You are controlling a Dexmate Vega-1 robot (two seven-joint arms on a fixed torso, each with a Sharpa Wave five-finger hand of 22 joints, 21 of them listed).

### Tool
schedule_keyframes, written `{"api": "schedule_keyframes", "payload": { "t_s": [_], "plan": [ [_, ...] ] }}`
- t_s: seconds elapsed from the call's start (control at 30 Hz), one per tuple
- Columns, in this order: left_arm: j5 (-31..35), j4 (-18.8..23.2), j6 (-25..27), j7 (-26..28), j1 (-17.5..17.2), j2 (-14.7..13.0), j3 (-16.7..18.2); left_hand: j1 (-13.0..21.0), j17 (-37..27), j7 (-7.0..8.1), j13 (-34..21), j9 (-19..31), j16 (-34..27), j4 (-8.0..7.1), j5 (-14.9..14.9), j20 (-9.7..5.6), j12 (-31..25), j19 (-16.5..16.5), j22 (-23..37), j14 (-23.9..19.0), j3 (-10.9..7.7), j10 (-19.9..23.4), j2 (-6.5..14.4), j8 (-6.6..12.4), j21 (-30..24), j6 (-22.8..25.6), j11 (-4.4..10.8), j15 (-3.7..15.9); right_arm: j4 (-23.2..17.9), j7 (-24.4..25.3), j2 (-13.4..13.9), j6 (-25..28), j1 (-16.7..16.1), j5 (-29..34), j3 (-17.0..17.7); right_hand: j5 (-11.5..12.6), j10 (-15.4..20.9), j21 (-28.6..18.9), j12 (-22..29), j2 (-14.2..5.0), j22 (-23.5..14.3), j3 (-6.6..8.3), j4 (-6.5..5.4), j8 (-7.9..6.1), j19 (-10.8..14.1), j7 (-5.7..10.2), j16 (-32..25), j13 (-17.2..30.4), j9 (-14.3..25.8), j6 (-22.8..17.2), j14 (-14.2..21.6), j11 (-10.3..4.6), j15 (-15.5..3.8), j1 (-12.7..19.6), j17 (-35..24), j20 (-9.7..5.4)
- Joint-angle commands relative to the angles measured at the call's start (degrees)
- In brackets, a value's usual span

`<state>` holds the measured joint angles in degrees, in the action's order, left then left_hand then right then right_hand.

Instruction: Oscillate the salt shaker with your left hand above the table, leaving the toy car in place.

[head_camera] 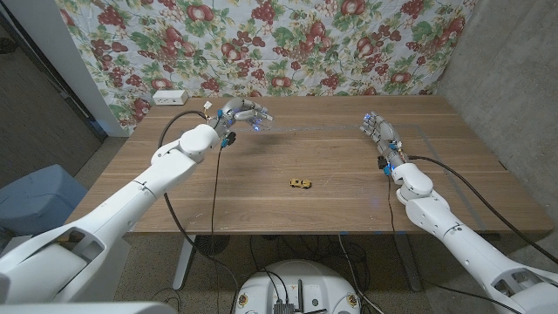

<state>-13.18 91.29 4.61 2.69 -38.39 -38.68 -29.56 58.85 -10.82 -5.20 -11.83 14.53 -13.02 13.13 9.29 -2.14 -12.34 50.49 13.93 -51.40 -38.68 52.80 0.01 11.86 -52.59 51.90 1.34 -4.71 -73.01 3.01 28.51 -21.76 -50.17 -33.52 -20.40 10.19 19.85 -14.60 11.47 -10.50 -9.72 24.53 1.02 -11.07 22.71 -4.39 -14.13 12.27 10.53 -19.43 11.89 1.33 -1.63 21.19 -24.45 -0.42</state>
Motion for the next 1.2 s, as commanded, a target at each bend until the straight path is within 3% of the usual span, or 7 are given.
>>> {"api": "schedule_keyframes", "payload": {
  "t_s": [0.03, 0.27, 0.53, 0.77, 1.2],
  "plan": [
    [-0.3, -0.6, 3.4, -3.7, 2.7, -0.9, -2.0, 9.7, -0.2, 0.01, -0.3, 0.1, -0.2, -3.17, 0.4, -9.12, -0.1, -0.3, 0.1, -17.5, -2.92, 0.5, 9.9, -0.08, -0.7, 0.5, 0.08, 18.35, 1.5, -0.8, -0.3, -0.1, 0.9, -0.3, -0.1, -0.1, 0.4, 0.1, 0.4, 0.05, -0.3, 0.43, 0.05, -0.15, 0.6, 0.04, -0.3, 0.1, 0.2, -0.4, 0.1, -0.09, -0.14, -0.1, -0.1, 0.19],
    [-0.1, -1.4, 2.1, -2.4, 2.7, -0.4, -1.9, 9.7, -0.2, -0.06, -0.3, 0.1, -0.2, -3.17, 0.4, -9.12, 0.0, -0.4, 0.0, -17.6, -2.96, 0.4, 9.9, -0.10, -1.0, 0.5, 0.07, 18.34, 2.3, -1.0, -0.6, 0.0, 1.6, -0.5, -0.2, 0.0, 0.3, 0.2, 0.4, 0.05, -0.3, 0.49, 0.09, -0.15, 0.7, 0.02, -0.3, 0.1, 0.2, -0.4, 0.1, -0.15, -0.10, -0.1, -0.1, 0.22],
    [1.9, -1.7, -1.8, 3.3, 0.7, 0.7, -0.9, 9.7, -0.2, -0.02, -0.3, 0.1, -0.1, -3.15, 0.4, -9.07, 0.0, -0.6, -0.1, -17.7, -2.98, 0.4, 9.9, -0.07, -1.4, 0.7, 0.10, 18.35, 2.6, -1.0, -0.7, 0.0, 1.9, -0.3, -0.4, -0.1, 0.3, 0.4, 0.4, 0.05, -0.3, 0.54, 0.10, -0.15, 0.8, 0.04, -0.4, 0.1, 0.2, -0.4, 0.1, -0.20, 0.01, -0.2, -0.1, 0.18],
    [5.1, -2.5, -8.5, 13.8, -3.1, 3.7, 1.3, 9.7, -0.2, -0.08, -0.3, 0.2, -0.1, -3.13, 0.4, -9.10, 0.0, -0.8, -0.2, -17.7, -3.02, 0.6, 9.9, -0.12, -1.7, 0.7, 0.23, 18.34, 2.0, -0.6, -0.6, 0.1, 1.7, -0.1, -0.4, -0.1, 0.3, 0.5, 0.4, 0.04, -0.3, 0.59, 0.12, -0.14, 0.8, 0.06, -0.4, 0.1, 0.2, -0.4, 0.1, -0.20, -0.05, -0.2, -0.1, 0.16],
    [7.6, -5.4, -17.7, 24.2, -6.7, 8.8, 4.0, 9.7, -0.2, 0.15, -0.3, 0.2, 0.0, -3.15, 0.4, -9.08, 0.2, -1.2, -0.4, -17.6, -3.05, 0.3, 9.8, -0.17, -2.2, 0.6, 0.37, 18.35, 1.1, -0.3, -0.3, 0.1, 1.1, 0.1, -0.4, -0.1, 0.4, 0.7, 0.4, 0.05, -0.3, 0.67, 0.16, -0.17, 0.9, 0.04, -0.4, 0.1, 0.2, -0.4, 0.1, -0.09, -0.13, -0.3, 0.0, 0.21]
  ]
}}
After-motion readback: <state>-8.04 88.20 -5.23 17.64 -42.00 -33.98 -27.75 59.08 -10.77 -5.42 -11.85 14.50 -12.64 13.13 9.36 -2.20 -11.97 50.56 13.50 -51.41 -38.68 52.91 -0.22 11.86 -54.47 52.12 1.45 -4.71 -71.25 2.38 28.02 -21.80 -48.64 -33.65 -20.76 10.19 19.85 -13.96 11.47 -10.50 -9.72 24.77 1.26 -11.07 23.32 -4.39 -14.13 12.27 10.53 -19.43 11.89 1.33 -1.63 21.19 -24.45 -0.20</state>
